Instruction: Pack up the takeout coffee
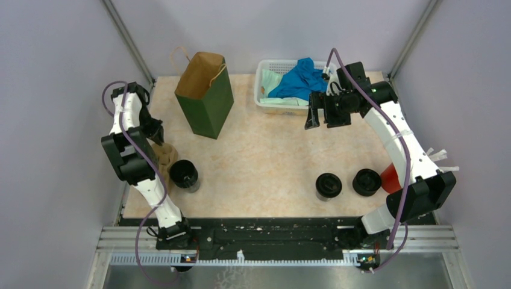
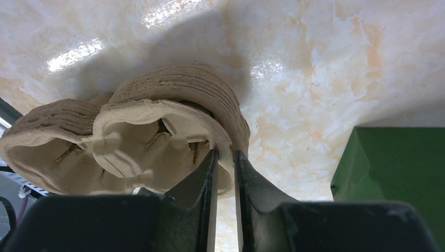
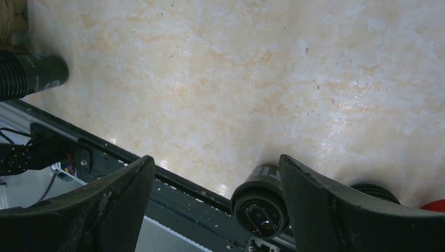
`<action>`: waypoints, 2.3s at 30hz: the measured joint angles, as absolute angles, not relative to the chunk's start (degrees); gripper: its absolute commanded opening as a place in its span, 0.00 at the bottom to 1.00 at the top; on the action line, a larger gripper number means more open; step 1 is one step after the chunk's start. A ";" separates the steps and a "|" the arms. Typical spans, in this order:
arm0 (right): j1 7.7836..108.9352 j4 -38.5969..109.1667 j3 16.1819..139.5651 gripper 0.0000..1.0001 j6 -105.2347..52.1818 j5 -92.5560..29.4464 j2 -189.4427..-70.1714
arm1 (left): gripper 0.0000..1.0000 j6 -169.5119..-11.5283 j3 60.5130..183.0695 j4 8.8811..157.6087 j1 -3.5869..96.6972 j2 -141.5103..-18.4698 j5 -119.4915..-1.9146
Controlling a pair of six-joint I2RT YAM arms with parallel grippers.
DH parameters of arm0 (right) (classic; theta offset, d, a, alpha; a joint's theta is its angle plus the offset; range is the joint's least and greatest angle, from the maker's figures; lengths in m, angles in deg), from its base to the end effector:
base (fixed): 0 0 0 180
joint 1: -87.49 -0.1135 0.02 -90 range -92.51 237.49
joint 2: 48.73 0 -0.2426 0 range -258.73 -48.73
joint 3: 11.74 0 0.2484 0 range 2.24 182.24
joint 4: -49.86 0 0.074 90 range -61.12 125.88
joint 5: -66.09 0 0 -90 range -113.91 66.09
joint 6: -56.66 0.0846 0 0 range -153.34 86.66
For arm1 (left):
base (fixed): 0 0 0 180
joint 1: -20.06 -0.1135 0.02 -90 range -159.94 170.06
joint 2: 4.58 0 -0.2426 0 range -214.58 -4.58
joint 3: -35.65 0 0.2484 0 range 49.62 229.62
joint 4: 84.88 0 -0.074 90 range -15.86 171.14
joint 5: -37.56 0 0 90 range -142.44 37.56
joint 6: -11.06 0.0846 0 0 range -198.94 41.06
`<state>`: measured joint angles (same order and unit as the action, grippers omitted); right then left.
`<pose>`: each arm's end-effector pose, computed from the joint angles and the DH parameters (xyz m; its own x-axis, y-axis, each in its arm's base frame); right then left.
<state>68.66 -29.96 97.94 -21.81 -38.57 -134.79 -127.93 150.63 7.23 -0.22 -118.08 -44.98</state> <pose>0.2937 0.1228 0.3255 -0.8597 -0.0889 -0.5030 -0.2793 0.9063 0.3173 0.3479 0.1403 0.1848 -0.3492 -0.9267 -0.1389 -0.9369 0.3474 0.0378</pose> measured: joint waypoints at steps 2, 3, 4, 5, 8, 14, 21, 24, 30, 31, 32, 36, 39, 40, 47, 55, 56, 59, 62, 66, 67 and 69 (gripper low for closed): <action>68.66 -29.96 97.94 0.87 -21.81 -38.57 -134.79 | 0.15 -128.06 150.63 7.19 -0.22 -117.97 -44.96; 68.66 -29.96 97.94 0.87 -21.81 -38.57 -134.79 | 0.10 -128.17 150.63 7.17 -0.22 -117.94 -44.96; 68.66 -29.96 97.94 0.87 -21.81 -38.57 -134.79 | 0.05 -128.28 150.66 7.14 -0.22 -117.94 -44.96; 68.66 -29.96 97.94 0.87 -21.81 -38.57 -134.79 | 0.01 -128.39 150.63 7.12 -0.22 -117.94 -44.96; 68.66 -29.96 97.94 0.87 -21.81 -38.57 -134.79 | 0.00 -128.33 150.66 6.95 -0.22 -117.88 -44.93; 68.66 -29.96 97.94 0.87 -21.81 -38.61 -134.79 | 0.00 -128.37 152.67 4.43 -0.22 -117.84 -44.91; 68.66 -29.96 98.03 0.86 -21.79 -39.31 -134.79 | 0.00 -128.37 155.70 1.64 -0.22 -115.87 -45.41; 68.66 -29.94 98.05 0.86 -21.79 -40.01 -134.79 | 0.00 -128.33 155.70 1.24 -0.22 -113.62 -45.63; 68.66 -30.05 98.27 0.86 -21.79 -40.67 -134.77 | 0.00 -127.08 156.14 0.76 -0.22 -108.79 -46.20; 68.66 -29.94 98.38 0.86 -21.77 -40.71 -134.77 | 0.00 -126.77 156.43 0.61 -0.22 -108.07 -46.20; 68.66 -29.94 98.53 0.86 -21.77 -40.75 -134.63 | 0.00 -126.42 156.91 0.43 -0.22 -107.24 -46.20; 68.66 -29.88 98.73 0.87 -21.72 -41.10 -133.78 | 0.00 -125.22 158.66 0.39 -0.22 -104.42 -45.94; 68.66 -29.85 98.73 0.87 -21.68 -41.19 -132.69 | 0.00 -124.39 159.38 0.35 -0.22 -101.55 -44.93; 68.66 -29.88 98.73 0.87 -21.66 -41.19 -132.30 | 0.00 -124.09 159.40 0.41 -0.22 -100.31 -44.41; 68.59 -29.88 98.60 0.87 -21.59 -41.17 -129.61 | 0.00 -122.12 159.38 2.82 -0.22 -91.35 -43.56; 68.37 -29.99 97.04 0.87 -21.24 -41.24 -126.31 | 0.00 -116.24 158.57 18.90 -0.22 -77.29 -57.20; 68.37 -29.96 97.00 0.87 -21.05 -41.50 -126.05 | 0.00 -115.41 158.55 21.15 -0.22 -76.07 -60.61; 68.09 -29.33 96.26 0.87 -19.67 -43.12 -125.06 | 0.00 -113.24 157.58 27.43 1.73 -73.73 -69.76; 67.06 -27.49 94.27 0.87 -17.94 -45.54 -123.55 | 0.00 -111.67 156.36 31.30 6.01 -73.05 -78.20; 64.92 -24.72 91.06 0.87 -15.60 -49.21 -121.28 | 0.00 -110.18 155.77 34.01 11.26 -73.36 -87.93; 64.68 -24.26 90.71 0.87 -15.06 -50.00 -120.80 | 0.00 -109.99 155.77 34.44 12.07 -73.36 -89.59; 64.61 -23.47 90.62 0.87 -14.14 -51.16 -120.23 | 0.00 -109.81 155.79 35.38 14.06 -73.31 -93.19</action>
<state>64.61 -23.47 90.62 -14.14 -51.16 -120.23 -109.81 155.79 35.38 14.06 -73.31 -93.19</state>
